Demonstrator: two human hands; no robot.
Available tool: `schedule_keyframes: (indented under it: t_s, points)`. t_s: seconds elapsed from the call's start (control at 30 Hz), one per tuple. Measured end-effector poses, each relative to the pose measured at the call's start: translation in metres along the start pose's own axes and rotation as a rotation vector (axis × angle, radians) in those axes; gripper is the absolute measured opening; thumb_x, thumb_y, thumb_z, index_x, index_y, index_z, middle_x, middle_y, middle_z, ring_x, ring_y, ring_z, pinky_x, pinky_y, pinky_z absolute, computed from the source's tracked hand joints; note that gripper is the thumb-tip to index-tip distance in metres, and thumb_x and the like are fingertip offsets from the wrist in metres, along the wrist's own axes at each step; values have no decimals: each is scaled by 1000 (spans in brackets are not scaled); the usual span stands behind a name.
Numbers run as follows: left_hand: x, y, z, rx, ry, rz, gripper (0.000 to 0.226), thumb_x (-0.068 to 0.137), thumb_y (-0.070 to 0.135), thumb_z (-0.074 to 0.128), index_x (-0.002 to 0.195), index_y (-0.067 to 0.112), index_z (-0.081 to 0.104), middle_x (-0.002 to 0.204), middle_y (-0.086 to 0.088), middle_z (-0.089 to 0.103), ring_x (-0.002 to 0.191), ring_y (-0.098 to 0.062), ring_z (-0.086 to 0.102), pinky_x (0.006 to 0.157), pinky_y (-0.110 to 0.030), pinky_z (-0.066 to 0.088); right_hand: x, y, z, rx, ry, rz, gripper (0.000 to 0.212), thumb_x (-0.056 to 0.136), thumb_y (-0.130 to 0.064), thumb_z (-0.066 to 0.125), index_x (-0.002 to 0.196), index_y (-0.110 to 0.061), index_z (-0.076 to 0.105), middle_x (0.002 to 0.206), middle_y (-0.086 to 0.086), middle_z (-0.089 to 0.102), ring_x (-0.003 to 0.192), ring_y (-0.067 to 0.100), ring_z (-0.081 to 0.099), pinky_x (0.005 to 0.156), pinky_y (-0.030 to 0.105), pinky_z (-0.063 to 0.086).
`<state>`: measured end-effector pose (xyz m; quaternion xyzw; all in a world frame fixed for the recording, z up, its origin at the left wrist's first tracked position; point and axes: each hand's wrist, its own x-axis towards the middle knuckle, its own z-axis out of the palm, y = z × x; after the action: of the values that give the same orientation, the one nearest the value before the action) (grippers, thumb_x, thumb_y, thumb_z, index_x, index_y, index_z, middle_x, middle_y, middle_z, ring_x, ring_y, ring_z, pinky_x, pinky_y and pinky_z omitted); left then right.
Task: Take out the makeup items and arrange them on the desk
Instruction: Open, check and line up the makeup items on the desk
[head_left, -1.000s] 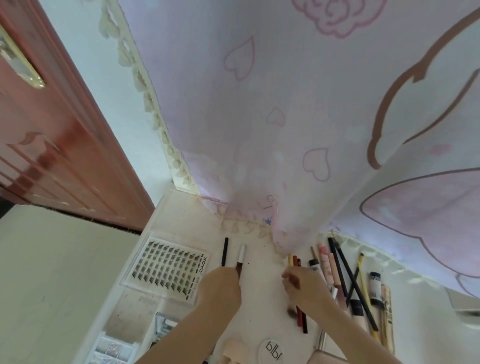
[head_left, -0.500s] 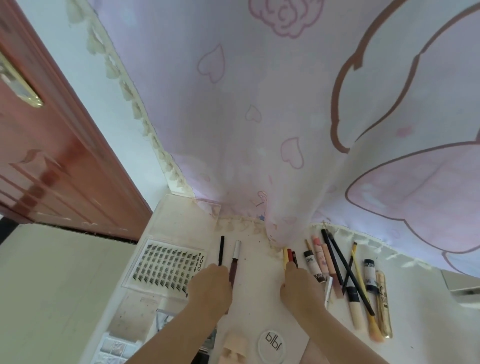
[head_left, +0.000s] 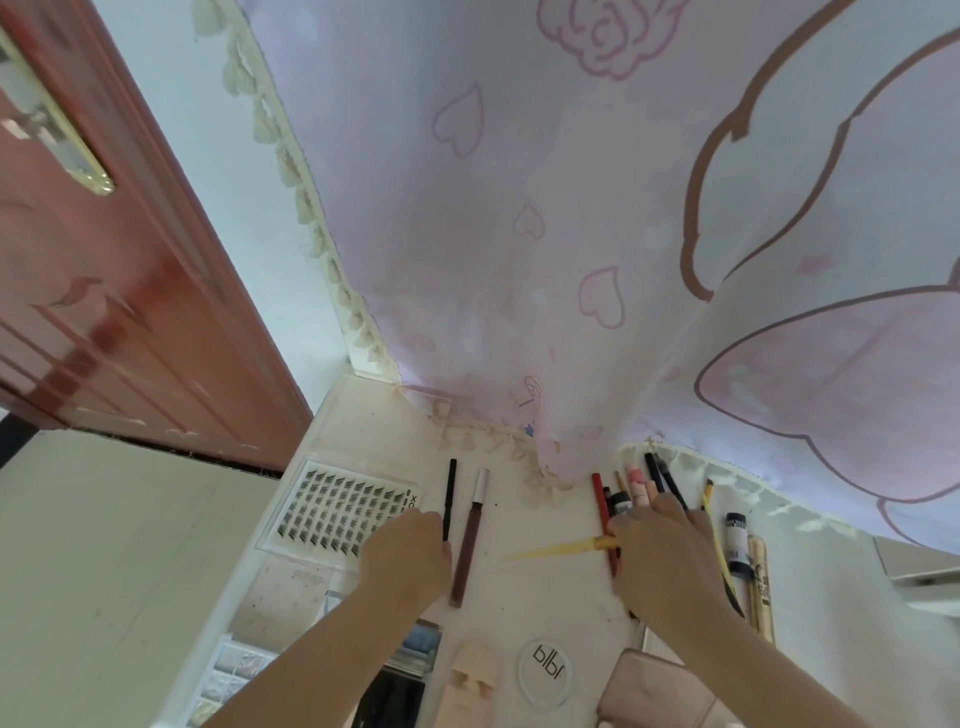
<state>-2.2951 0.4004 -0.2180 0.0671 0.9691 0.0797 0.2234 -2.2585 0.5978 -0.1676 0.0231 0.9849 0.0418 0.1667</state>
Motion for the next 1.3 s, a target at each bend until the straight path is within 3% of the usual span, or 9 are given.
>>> schedule_keyframes:
  t_s: [0.13,0.23,0.33,0.47,0.6,0.8,0.9,1.1,1.3]
  points:
    - [1,-3,0,2,-13,3,28,98,27,34,111,11,53,107,-2,55,89,-13,51,82,-21,44,30,-11,2,-76,-60,-218,33,84,-5,45,115,-13,53,121,2,54,124,23,34,103,36,26]
    - [0,-4,-1,16,-29,4,30,98,28,34,115,11,52,113,-3,54,99,-14,54,87,-23,45,54,-32,21,-97,90,-363,31,39,-18,81,66,-18,67,68,-1,65,80,20,62,74,26,49]
    - [-2,-4,-2,48,-47,1,31,98,29,34,116,11,51,116,-3,53,104,-16,55,86,-24,45,73,-49,44,-110,132,-397,40,6,-20,81,37,-21,56,39,-7,50,48,13,57,55,17,49]
    - [-4,-2,-4,126,-63,17,29,98,25,33,115,9,51,116,-5,53,106,-19,53,84,-25,45,74,-66,45,-77,208,-404,40,17,-17,84,51,-19,63,53,-5,58,57,15,60,51,22,49]
    - [-1,7,0,150,-76,72,29,97,23,34,116,9,50,117,-7,52,109,-22,50,86,-29,45,58,-48,41,95,77,-302,41,74,4,56,115,-1,54,116,16,52,116,33,46,95,41,42]
    - [8,29,8,127,-89,133,30,97,22,35,120,9,49,123,-8,49,114,-24,47,89,-33,44,33,8,56,169,-76,140,32,91,-11,39,122,-6,44,129,11,50,123,27,45,91,33,47]
    - [10,37,7,132,-110,148,33,98,24,34,123,8,47,126,-9,46,117,-24,45,90,-33,43,30,11,55,211,-176,229,26,92,-8,39,118,-8,45,116,10,60,106,26,59,78,33,51]
    - [11,40,1,126,-81,146,33,98,24,34,122,8,49,124,-9,48,114,-24,48,88,-33,46,25,-2,55,273,-176,272,29,91,-4,37,118,-10,45,115,5,61,110,19,55,97,30,40]
    - [7,50,-20,56,-35,282,40,97,22,36,136,11,35,136,-9,41,126,-24,39,97,-33,40,16,8,32,433,-164,280,17,84,-16,49,98,-9,55,79,0,52,82,21,56,67,25,46]
